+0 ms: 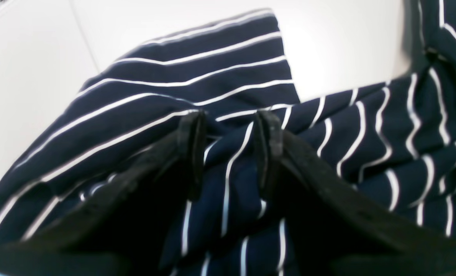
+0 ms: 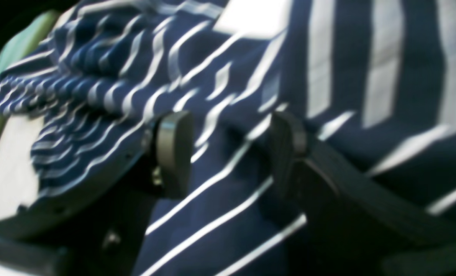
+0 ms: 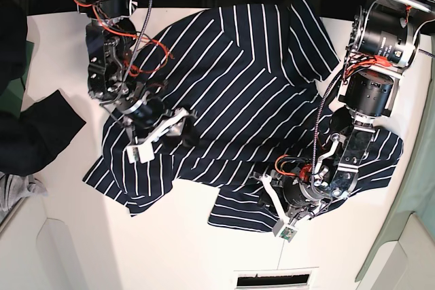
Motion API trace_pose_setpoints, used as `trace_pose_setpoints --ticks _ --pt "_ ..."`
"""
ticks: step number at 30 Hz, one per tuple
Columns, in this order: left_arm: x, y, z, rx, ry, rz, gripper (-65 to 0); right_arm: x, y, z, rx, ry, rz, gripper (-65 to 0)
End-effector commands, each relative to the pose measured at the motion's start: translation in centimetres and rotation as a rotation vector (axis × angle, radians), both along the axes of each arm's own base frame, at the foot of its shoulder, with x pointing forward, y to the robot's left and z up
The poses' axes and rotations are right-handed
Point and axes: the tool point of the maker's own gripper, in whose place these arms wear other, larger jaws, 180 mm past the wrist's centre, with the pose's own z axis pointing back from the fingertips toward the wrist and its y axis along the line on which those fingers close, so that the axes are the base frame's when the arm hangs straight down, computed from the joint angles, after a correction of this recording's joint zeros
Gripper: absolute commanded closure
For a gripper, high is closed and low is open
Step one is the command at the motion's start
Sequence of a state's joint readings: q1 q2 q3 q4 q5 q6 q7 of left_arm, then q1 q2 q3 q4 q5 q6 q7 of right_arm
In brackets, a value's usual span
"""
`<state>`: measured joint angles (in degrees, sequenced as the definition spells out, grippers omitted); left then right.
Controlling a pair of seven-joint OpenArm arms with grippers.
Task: Layout the t-shirt on the table in an organized manner, then fold the t-shirt properly
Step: 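Release the edges and regrasp the shirt body with both grippers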
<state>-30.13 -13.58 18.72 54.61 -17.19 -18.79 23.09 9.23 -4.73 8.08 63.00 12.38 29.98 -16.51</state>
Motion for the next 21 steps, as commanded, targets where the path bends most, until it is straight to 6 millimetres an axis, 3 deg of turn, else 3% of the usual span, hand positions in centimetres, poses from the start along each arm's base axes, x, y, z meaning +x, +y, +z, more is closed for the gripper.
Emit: trace_pose_setpoints --ticks 1,4,12,17,21 --pt "1.4 0.6 2.1 -0.011 -0.054 0.012 -23.7 -0.7 0.7 0.1 0.022 -0.010 0.007 -31.6" --pt "1.5 1.4 2.0 0.002 -0.052 0.022 -23.7 -4.3 1.9 -1.8 0.045 0.035 0.029 -31.6" --pt "1.5 2.0 2.0 0.010 -0.052 0.027 -23.7 -10.3 3.3 -2.0 0.150 0.051 0.022 -31.6" --pt "1.4 1.8 2.0 0.005 -0.050 0.026 -23.7 -12.4 5.6 -0.2 0.164 0.018 0.092 -31.6" --pt "1.2 1.6 1.7 0.008 -0.035 0.023 -23.7 -11.9 6.5 2.7 0.168 -0.065 0.124 -31.6"
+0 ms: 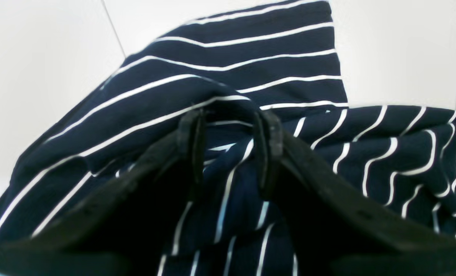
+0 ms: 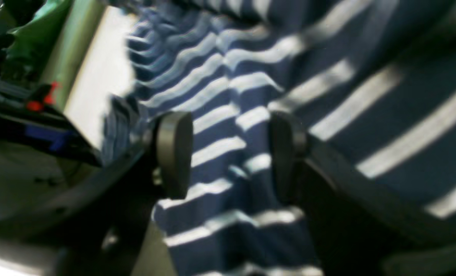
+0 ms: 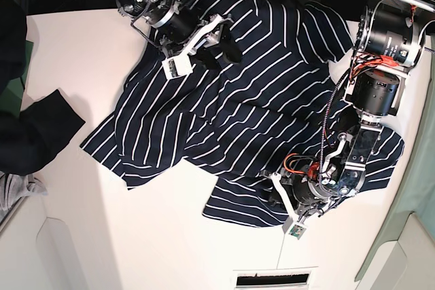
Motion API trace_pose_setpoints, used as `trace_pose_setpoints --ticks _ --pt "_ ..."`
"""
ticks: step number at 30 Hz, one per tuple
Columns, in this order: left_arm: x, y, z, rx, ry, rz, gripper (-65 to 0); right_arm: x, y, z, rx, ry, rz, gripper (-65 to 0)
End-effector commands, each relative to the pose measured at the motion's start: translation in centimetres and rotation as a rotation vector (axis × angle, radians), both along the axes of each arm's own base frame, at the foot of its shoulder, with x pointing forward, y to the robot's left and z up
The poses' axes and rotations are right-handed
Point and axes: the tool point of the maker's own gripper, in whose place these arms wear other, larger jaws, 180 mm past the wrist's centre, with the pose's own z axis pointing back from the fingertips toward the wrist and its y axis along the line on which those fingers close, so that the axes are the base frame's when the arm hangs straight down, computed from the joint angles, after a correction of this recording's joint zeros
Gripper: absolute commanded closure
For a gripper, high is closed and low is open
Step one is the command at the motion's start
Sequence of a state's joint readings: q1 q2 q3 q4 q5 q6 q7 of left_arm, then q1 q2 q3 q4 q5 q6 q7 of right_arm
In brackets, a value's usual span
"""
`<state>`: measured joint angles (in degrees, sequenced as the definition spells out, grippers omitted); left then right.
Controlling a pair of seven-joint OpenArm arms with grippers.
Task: Layout the t-shirt on the table in an organized manner, then fold the t-shirt properly
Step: 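Release the edges and regrasp the shirt body with both grippers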
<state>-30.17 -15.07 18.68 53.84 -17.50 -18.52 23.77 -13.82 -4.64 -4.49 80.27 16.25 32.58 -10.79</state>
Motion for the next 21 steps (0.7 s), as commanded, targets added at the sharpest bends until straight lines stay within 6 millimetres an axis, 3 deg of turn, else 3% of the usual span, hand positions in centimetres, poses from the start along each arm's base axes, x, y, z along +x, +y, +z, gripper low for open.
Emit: trace_pose_setpoints --ticks 1,6,10,13,16,21 --pt "1.3 -0.1 2.1 -0.013 -0.050 -0.001 -23.7 1.7 -0.2 2.3 0.035 -0.076 -0.030 -31.6" --pt "0.7 1.4 1.2 0.021 -0.007 0.013 -23.7 6.7 -3.8 6.7 -0.013 -0.234 -0.140 -31.6" --pt "-0.6 2.4 -0.3 0.034 0.039 0.019 -23.7 11.9 -9.1 7.3 -0.194 -0.290 -0.296 -31.6" --pt "-3.8 -0.2 -2.7 -0.039 0.144 -0.117 -23.6 15.3 -13.8 7.6 -0.286 -0.289 -0.448 -31.6" --pt "-7.2 -3.5 -3.9 -0.162 0.222 -0.218 -23.6 18.0 -16.8 7.4 -0.325 -0.286 -0.494 -31.6" --pt "-10.2 -5.6 -4.1 -0.216 0.215 -0.255 -23.6 20.9 -21.0 5.2 -0.440 -0.231 -0.497 -31.6"
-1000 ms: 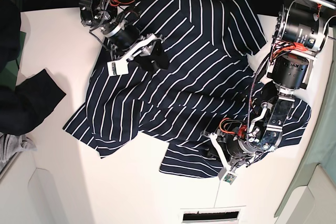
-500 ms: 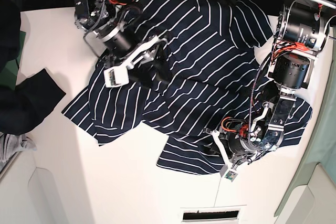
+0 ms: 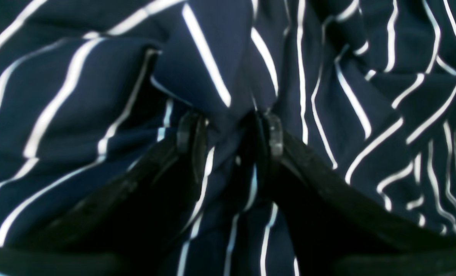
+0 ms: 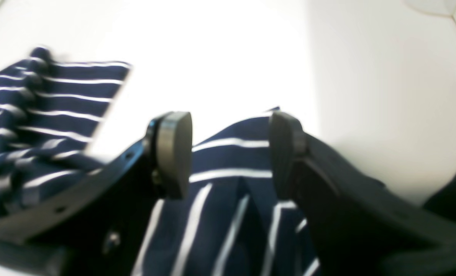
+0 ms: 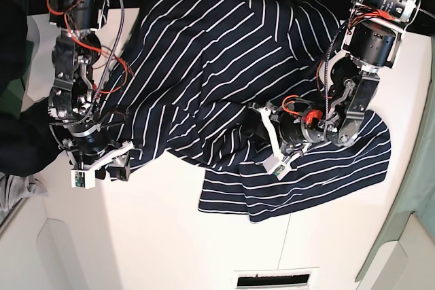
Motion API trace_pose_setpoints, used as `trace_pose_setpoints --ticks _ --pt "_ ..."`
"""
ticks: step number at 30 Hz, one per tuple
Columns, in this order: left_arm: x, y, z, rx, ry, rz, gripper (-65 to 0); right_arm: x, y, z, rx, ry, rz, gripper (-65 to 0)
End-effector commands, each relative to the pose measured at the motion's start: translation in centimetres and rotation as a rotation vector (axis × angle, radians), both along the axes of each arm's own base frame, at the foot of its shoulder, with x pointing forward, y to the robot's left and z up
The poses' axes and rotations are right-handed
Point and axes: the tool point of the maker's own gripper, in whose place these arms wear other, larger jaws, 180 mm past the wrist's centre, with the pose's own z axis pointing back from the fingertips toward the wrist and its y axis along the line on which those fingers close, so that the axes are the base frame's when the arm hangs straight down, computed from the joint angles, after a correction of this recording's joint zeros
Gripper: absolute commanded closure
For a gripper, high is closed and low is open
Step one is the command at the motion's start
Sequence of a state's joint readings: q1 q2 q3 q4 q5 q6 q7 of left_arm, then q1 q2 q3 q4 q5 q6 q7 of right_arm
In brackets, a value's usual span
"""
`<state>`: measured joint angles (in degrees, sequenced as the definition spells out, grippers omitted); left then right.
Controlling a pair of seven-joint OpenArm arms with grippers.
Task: Layout the t-shirt on the table in an organized manner, then fold the t-shirt properly
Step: 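Release the edges and regrasp the shirt body with both grippers, then lift the shirt middle with the left gripper and drag it toward the right gripper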
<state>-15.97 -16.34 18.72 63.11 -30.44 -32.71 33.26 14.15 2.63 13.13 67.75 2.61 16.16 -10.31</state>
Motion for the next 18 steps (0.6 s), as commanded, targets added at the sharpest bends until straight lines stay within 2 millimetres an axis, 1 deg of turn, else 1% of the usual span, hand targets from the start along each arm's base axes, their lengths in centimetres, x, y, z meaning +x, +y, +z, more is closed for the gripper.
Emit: trace_pose_setpoints --ticks 1,3,5,9,11,13,14,18 --pt "1.2 -0.2 1.9 -0.018 -0.060 0.003 -23.6 1.5 -1.4 1.5 -0.015 -0.045 -0.016 -31.7" --pt "0.8 -0.6 2.6 -0.018 -0.081 0.004 -23.6 1.9 -3.0 0.8 -0.036 -0.018 -0.025 -31.6" --pt "0.8 -1.2 4.0 -0.027 -0.122 -0.009 -23.6 2.0 -4.5 0.5 -0.060 -0.003 -0.034 -31.6" --pt "1.6 -2.3 7.0 -0.040 -0.204 -0.019 -23.6 1.8 -7.4 0.8 -0.118 -0.002 -0.050 -31.6" --pt "1.4 -2.9 7.9 -0.047 -0.212 -0.043 -23.6 1.7 -8.7 1.1 -0.144 -0.001 -0.057 -31.6" --pt "0.7 -4.0 8.1 -0.088 -0.190 -0.070 -23.6 1.6 -9.8 1.3 -0.164 -0.001 -0.062 -31.6" --pt "0.3 -4.4 8.0 -0.105 -0.178 -0.077 -23.6 1.6 -10.0 1.4 -0.170 0.000 -0.061 -31.6" --pt "-1.9 -7.0 6.7 -0.124 -0.135 -0.136 -23.6 1.3 -10.8 1.1 -0.183 0.013 -0.066 -31.6"
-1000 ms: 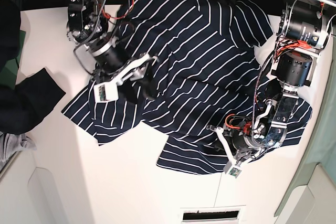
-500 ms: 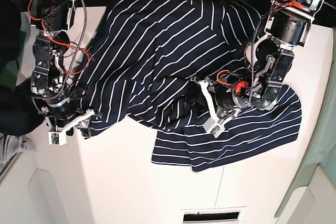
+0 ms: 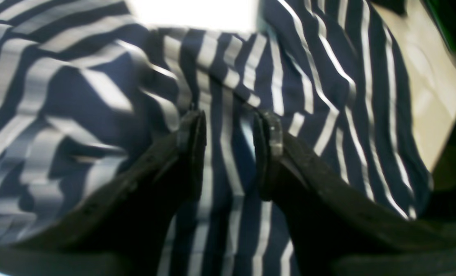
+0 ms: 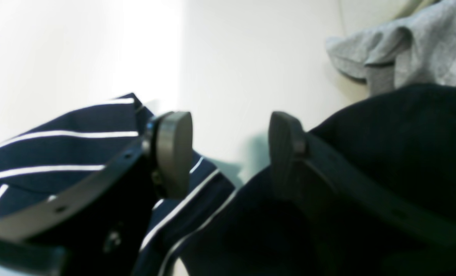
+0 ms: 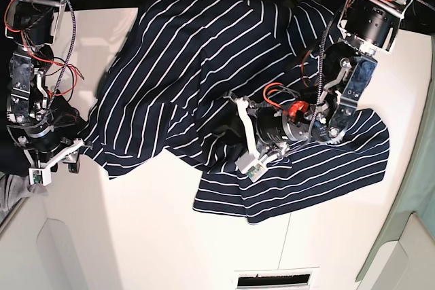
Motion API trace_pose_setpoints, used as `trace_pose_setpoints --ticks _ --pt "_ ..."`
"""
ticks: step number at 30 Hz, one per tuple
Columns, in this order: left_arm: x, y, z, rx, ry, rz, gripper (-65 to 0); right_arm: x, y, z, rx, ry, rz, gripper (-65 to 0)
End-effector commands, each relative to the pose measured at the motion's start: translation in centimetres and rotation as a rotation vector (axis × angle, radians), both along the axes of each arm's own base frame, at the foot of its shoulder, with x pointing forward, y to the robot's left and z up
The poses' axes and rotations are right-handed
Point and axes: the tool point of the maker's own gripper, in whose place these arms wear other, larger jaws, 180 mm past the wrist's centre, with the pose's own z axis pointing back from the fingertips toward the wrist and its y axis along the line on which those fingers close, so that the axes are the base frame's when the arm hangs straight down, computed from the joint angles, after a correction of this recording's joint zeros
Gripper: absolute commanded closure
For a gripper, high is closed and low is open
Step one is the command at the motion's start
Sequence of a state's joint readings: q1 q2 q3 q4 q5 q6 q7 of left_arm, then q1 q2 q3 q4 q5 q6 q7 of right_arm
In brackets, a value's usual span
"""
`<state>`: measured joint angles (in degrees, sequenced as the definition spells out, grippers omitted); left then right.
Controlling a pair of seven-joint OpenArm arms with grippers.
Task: Layout the t-shirt on the table in an organized manner, then fold the t-shirt properly
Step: 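Lift the shirt middle with the left gripper and drag it toward the right gripper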
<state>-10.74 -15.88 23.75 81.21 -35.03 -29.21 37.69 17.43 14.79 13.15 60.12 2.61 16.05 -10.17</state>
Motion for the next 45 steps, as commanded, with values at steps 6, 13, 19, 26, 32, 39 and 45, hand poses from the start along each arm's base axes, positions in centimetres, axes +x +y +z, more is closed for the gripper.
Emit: trace_pose_setpoints --ticks 6,13,19,26,32,39,45 --pt "-2.3 -6.1 1.0 -0.089 -0.004 -0.113 -23.6 0.0 0.3 -1.0 0.037 -0.004 0.040 -31.6" --pt "-5.6 -11.7 -0.5 -0.110 0.012 -0.149 -23.6 -2.1 1.3 -5.1 0.116 0.057 0.071 -31.5" --pt "-6.9 -13.7 -3.0 -0.081 0.047 -0.156 -14.8 -2.1 2.0 -5.0 0.137 0.051 0.104 -8.6" --pt "-7.7 -11.5 -6.4 0.023 0.090 -0.162 0.0 2.3 3.0 -0.2 0.142 -0.094 0.169 0.0" --pt "-8.0 -6.8 -8.9 0.122 0.114 -0.147 0.0 7.5 2.4 6.3 0.071 -0.215 0.195 0.0" --pt "-8.3 -4.0 -10.0 0.176 0.125 -0.138 0.0 12.3 2.0 14.9 0.078 -0.388 0.188 0.0" --pt "-8.5 -4.3 -10.0 0.168 0.130 -0.138 0.0 12.7 2.1 15.4 0.115 -0.384 0.172 -45.6"
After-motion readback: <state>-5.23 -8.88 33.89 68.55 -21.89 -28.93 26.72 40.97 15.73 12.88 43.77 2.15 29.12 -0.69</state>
